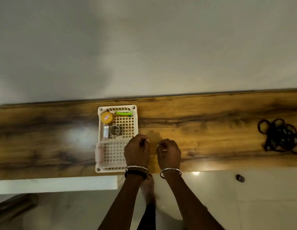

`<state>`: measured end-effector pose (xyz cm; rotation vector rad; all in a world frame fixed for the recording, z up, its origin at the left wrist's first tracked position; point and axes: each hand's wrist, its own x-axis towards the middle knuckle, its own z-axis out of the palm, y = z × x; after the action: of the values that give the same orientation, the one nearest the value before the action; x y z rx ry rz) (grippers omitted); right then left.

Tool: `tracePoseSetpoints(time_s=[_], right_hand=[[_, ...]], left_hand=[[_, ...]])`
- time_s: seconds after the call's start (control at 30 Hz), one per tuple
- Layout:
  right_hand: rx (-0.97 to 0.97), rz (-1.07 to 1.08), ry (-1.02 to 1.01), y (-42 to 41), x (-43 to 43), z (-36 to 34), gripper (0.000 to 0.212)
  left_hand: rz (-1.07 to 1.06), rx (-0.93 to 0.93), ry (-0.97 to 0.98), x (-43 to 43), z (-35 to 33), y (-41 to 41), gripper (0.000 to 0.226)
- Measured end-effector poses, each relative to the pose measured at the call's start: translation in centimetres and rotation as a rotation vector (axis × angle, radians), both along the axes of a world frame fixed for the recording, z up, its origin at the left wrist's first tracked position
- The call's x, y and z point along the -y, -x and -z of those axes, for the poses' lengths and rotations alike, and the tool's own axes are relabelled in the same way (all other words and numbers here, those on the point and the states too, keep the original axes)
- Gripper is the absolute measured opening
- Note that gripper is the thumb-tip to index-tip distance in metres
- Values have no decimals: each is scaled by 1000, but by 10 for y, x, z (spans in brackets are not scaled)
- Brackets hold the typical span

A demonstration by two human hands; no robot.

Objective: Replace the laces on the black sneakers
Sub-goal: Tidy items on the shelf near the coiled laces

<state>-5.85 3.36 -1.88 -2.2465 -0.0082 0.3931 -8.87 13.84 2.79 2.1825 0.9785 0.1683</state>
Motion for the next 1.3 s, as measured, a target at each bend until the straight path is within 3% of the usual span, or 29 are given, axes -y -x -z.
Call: tracePoseSetpoints(time_s=[0.23, 0.5, 0.63, 0.93, 1.3], right_hand=[[-68, 169, 5, 31, 148, -13, 10], [-260, 452, 11, 76, 343, -26, 11], [-333, 598, 11, 88, 427, -27, 13], [-413, 818, 24, 76, 545, 21, 19], [-522, 853, 94, 27, 628, 172, 9]], left_hand=[[115, -2, 183, 147, -10, 8, 10], [191, -183, 489, 329, 0, 30, 26], [251, -234, 518, 404, 1, 27, 30], [478, -401, 378, 499, 42, -18, 14], [807, -625, 40, 561, 220, -92, 15]])
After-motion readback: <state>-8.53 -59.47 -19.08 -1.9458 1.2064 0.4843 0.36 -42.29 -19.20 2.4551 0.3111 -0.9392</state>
